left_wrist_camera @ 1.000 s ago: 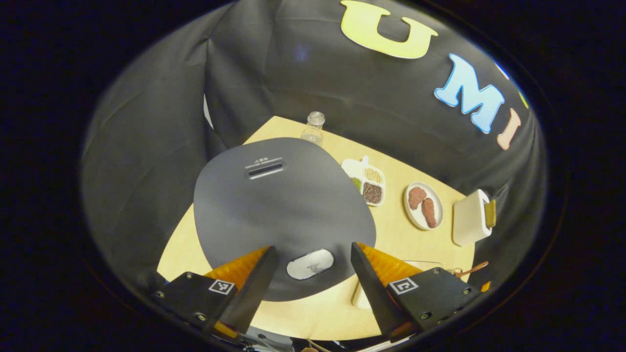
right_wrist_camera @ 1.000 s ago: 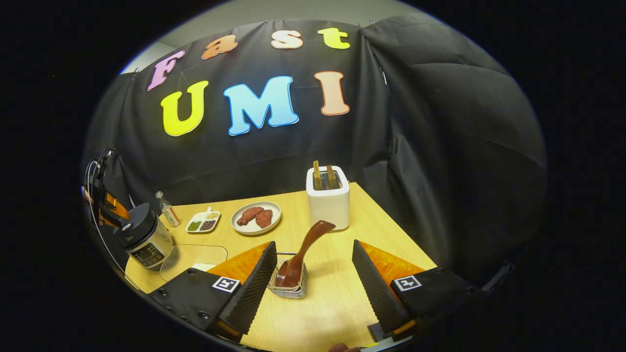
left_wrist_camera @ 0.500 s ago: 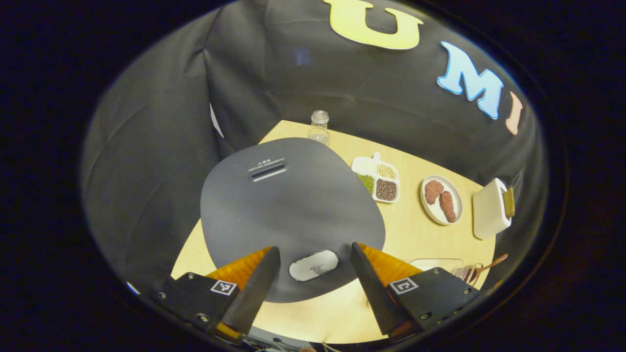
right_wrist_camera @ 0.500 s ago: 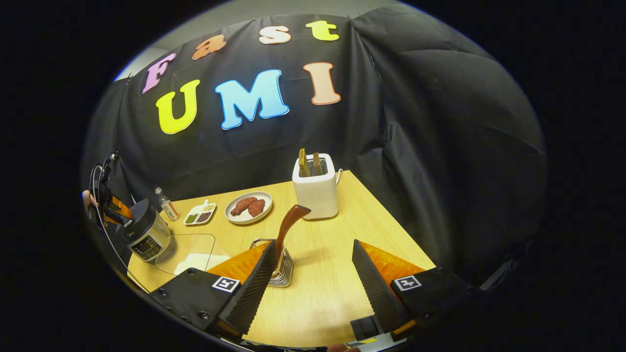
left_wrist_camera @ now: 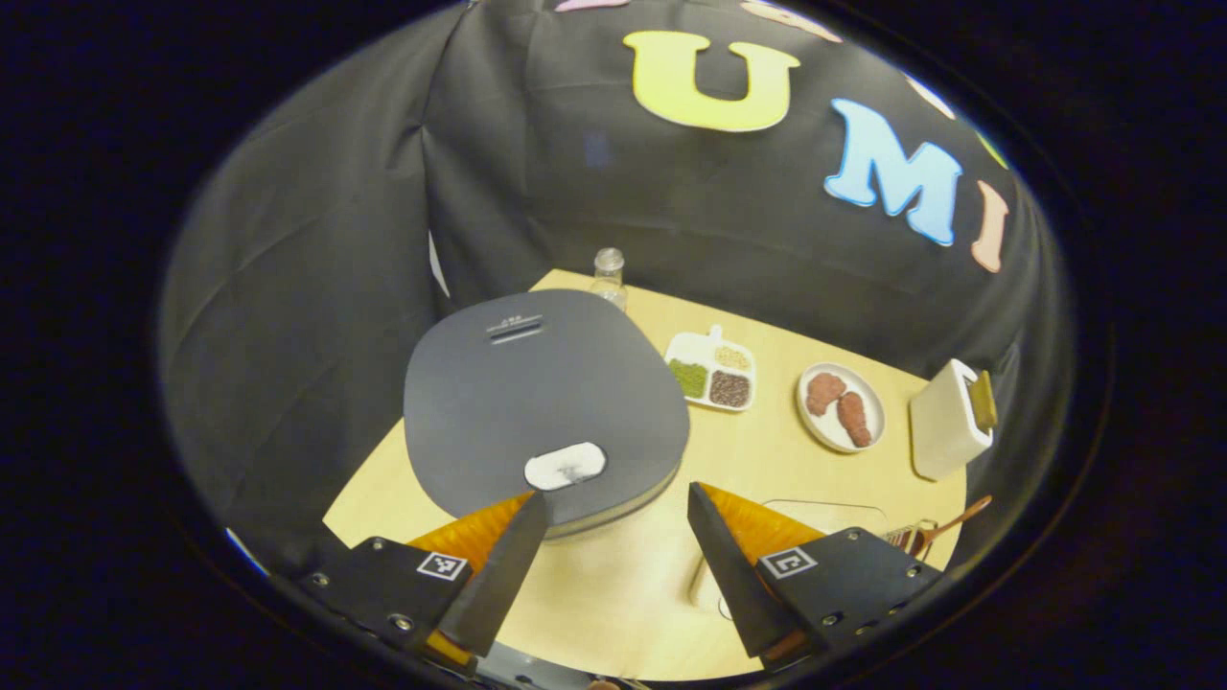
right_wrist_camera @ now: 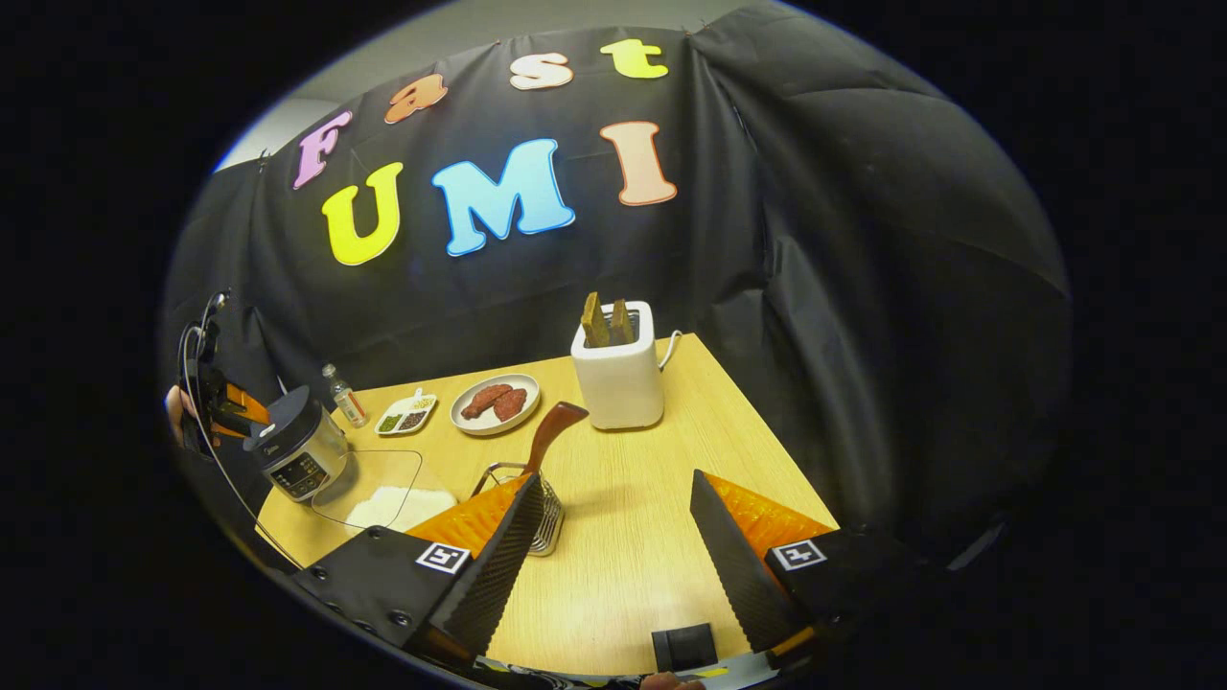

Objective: Close the left gripper, press the button to open the rice cooker; take a wooden spoon from the chopstick holder with the right hand, scoop a spoonful of rice and pour it into the rice cooker, then put the wooden spoon back into the chopstick holder.

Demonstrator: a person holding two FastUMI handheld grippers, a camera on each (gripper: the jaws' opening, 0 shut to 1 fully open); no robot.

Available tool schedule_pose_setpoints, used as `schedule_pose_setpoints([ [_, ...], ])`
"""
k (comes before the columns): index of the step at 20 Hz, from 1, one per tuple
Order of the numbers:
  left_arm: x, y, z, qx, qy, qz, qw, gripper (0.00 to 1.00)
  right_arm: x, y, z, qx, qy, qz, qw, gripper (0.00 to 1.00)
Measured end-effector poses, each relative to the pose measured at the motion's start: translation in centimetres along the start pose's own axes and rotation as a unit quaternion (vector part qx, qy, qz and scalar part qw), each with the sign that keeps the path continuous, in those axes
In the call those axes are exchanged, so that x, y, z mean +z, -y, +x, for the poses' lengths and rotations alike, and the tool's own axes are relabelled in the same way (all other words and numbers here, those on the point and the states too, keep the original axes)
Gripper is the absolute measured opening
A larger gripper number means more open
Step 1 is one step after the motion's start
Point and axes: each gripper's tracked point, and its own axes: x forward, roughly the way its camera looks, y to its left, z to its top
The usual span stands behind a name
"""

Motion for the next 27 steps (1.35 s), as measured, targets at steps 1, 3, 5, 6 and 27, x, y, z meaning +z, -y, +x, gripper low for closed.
schedule_pose_setpoints([
  [1, 0.9, 0.4, -1.7, -0.003, 0.023, 0.022, 1.0, 0.95, 0.4, -0.1, -0.1, 0.004, 0.003, -0.005, 1.0, 0.98],
  [3, 3.6, 1.9, -6.2, -0.018, 0.073, 0.062, 0.995, 0.94, 1.7, -0.5, -0.1, 0.01, 0.02, -0.009, 1.0, 0.98],
  [5, 5.4, 3.7, -10.5, -0.045, 0.124, 0.08, 0.988, 0.95, 3.1, -1.2, 0.1, 0.015, 0.044, -0.016, 0.999, 0.98],
  [6, 6.0, 4.5, -12.6, -0.06, 0.153, 0.082, 0.983, 0.95, 3.8, -1.4, 0.1, 0.014, 0.06, -0.021, 0.998, 0.98],
  [27, -0.4, -4.9, -28.7, -0.067, 0.391, 0.011, 0.918, 0.94, 6.6, -3.3, -2.5, -0.018, 0.166, -0.059, 0.984, 0.98],
])
